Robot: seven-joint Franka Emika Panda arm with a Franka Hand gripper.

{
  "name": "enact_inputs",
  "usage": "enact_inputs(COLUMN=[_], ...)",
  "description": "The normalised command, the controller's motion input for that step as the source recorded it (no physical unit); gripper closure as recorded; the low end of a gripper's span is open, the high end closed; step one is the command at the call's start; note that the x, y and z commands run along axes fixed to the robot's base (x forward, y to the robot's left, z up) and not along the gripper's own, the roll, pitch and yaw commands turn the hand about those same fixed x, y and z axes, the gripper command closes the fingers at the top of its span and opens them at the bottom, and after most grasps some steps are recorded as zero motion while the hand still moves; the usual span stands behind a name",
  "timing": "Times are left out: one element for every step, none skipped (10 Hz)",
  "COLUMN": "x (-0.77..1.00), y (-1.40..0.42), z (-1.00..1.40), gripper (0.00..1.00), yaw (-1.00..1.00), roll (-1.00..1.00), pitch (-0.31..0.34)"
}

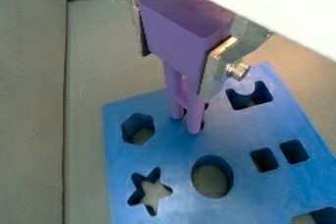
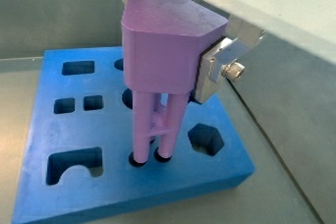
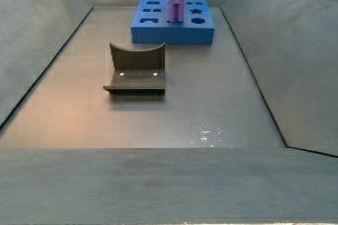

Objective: Pick up the 3 prong object. Move up. Rotate the 3 prong object. Place the 3 prong object on the fixture. Regrasp the 3 prong object. Move to above the board. Insert the 3 prong object.
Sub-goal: Insert the 3 prong object.

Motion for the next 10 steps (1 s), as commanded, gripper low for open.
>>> enact_inputs(x=[0.09, 0.00, 0.00, 0.00, 0.00, 0.00, 0.00, 0.00, 0.05, 0.00], y=[0.20, 0.11, 0.00, 0.00, 0.00, 0.00, 0.00, 0.00, 0.00, 0.00], z=[-0.24, -0.25, -0.43, -0.65, -0.57, -0.38, -0.31, -0.36, -0.07, 0.00], gripper=[1.00, 1.00, 1.00, 1.00, 1.00, 1.00, 1.00, 1.00, 1.00, 1.00], yaw=[-0.11, -0.13, -0.12, -0.12, -0.09, -0.03, -0.03, 0.00, 0.00, 0.00], roll=[-0.01, 0.00, 0.00, -0.01, 0.00, 0.00, 0.00, 0.01, 0.00, 0.00], pitch=[0.050, 0.041, 0.016, 0.003, 0.013, 0.000, 0.000, 0.000, -0.043, -0.010])
